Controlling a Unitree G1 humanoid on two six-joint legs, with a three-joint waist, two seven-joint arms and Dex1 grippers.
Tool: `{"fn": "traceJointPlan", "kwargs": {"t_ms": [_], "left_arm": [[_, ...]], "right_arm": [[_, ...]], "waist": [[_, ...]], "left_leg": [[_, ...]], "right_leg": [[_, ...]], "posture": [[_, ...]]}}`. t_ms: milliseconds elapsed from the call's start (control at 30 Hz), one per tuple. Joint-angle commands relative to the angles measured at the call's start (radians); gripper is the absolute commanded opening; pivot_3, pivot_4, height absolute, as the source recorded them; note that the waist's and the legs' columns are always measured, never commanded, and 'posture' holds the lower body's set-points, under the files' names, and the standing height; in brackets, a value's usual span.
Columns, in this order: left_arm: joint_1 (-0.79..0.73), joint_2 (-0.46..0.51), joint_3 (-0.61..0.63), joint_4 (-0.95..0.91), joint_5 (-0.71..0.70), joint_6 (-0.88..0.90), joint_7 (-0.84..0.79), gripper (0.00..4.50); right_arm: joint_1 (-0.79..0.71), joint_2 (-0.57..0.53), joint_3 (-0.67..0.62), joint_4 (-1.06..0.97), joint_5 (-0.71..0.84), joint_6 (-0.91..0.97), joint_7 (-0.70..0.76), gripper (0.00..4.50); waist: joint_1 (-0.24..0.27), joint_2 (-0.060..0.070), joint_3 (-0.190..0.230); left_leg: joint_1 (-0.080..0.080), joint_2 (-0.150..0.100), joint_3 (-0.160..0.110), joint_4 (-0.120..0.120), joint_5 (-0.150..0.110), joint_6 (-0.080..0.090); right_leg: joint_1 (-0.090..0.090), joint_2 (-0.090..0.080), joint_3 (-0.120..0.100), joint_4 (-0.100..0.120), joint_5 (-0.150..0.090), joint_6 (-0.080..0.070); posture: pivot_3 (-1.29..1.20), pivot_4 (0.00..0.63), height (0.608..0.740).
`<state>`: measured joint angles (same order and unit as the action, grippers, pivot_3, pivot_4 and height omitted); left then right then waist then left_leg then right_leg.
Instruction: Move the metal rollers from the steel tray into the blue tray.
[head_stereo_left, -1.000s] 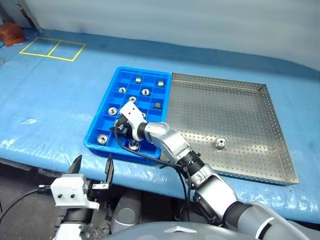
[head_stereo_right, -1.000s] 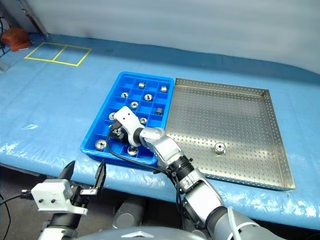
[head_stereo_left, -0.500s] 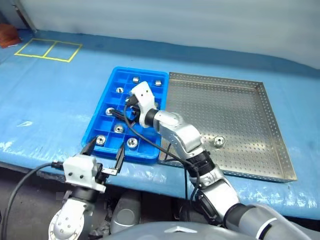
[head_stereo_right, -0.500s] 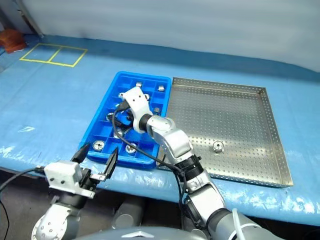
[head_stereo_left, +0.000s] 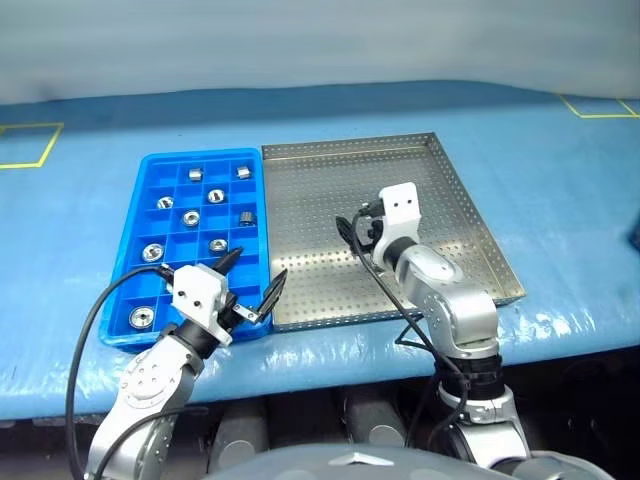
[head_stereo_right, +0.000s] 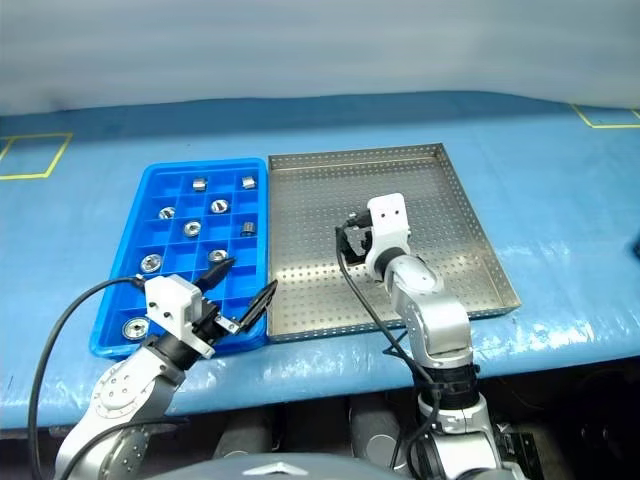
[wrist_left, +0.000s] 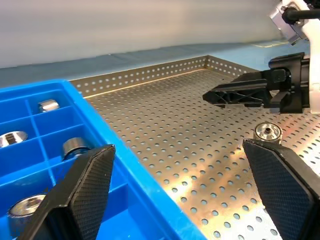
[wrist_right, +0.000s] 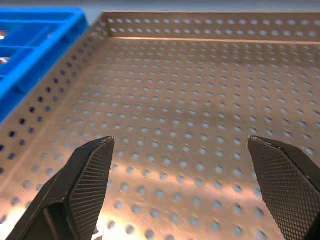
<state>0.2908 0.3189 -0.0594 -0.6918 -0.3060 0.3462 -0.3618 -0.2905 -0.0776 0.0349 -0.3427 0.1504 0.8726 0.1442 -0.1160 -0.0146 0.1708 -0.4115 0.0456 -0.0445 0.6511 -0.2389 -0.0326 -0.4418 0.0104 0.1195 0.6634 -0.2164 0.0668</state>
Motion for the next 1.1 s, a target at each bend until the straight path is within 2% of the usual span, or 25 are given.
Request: {"fn": "traceJointPlan", "kwargs": {"t_ms": [33, 233, 533, 633, 833, 1100], "left_arm": [[-0.016, 0.012, -0.003, -0.002, -0.021, -0.002, -0.028, 4.50], [-0.041, 0.021, 0.000, 0.023, -0.030, -0.005, -0.053, 4.50], [-0.039, 0.015, 0.009, 0.027, -0.024, -0.006, -0.046, 4.50], [-0.028, 0.009, 0.008, 0.019, -0.020, -0.009, -0.034, 4.50], [0.002, -0.004, -0.001, -0.002, -0.010, -0.015, -0.007, 4.50], [0.059, -0.025, 0.001, -0.038, 0.012, -0.036, 0.042, 4.50]], "right_arm": [[0.036, 0.004, -0.006, -0.085, 0.006, 0.023, -0.022, 4.48], [0.123, 0.015, -0.010, -0.129, 0.024, 0.072, -0.032, 4.48], [0.140, 0.004, 0.040, -0.013, 0.009, 0.015, -0.023, 4.48], [0.121, 0.005, 0.045, 0.029, 0.006, -0.010, -0.023, 3.89], [0.076, 0.005, 0.063, 0.058, 0.006, -0.026, -0.006, 1.95], [-0.064, 0.008, 0.112, 0.036, 0.025, -0.024, 0.065, 1.90]], "waist": [[-0.020, 0.000, 0.000], [-0.055, 0.000, -0.001], [-0.068, -0.001, -0.001], [-0.067, -0.001, -0.001], [-0.067, -0.005, -0.001], [-0.043, -0.005, -0.001]], "left_leg": [[0.000, 0.000, 0.000, 0.000, 0.000, 0.000], [0.000, 0.000, 0.000, 0.001, 0.000, 0.000], [0.002, -0.001, -0.001, 0.003, 0.000, 0.001], [0.002, -0.001, 0.000, 0.003, 0.000, 0.001], [0.014, -0.001, 0.002, 0.003, 0.001, 0.001], [0.015, -0.001, 0.001, 0.001, 0.002, 0.003]], "right_leg": [[0.000, 0.000, 0.001, 0.000, 0.000, 0.001], [0.001, 0.000, 0.002, 0.000, 0.001, 0.001], [0.004, 0.000, 0.002, 0.000, 0.001, 0.001], [0.005, 0.000, 0.002, 0.000, 0.000, 0.000], [0.015, 0.000, 0.004, -0.003, 0.000, -0.001], [0.014, 0.000, 0.004, -0.001, 0.001, -0.003]], "posture": [[-0.14, 0.150, 0.740], [-0.16, 0.150, 0.740], [-0.11, 0.150, 0.740], [-0.09, 0.150, 0.740], [-0.04, 0.150, 0.740], [0.05, 0.150, 0.740]]}}
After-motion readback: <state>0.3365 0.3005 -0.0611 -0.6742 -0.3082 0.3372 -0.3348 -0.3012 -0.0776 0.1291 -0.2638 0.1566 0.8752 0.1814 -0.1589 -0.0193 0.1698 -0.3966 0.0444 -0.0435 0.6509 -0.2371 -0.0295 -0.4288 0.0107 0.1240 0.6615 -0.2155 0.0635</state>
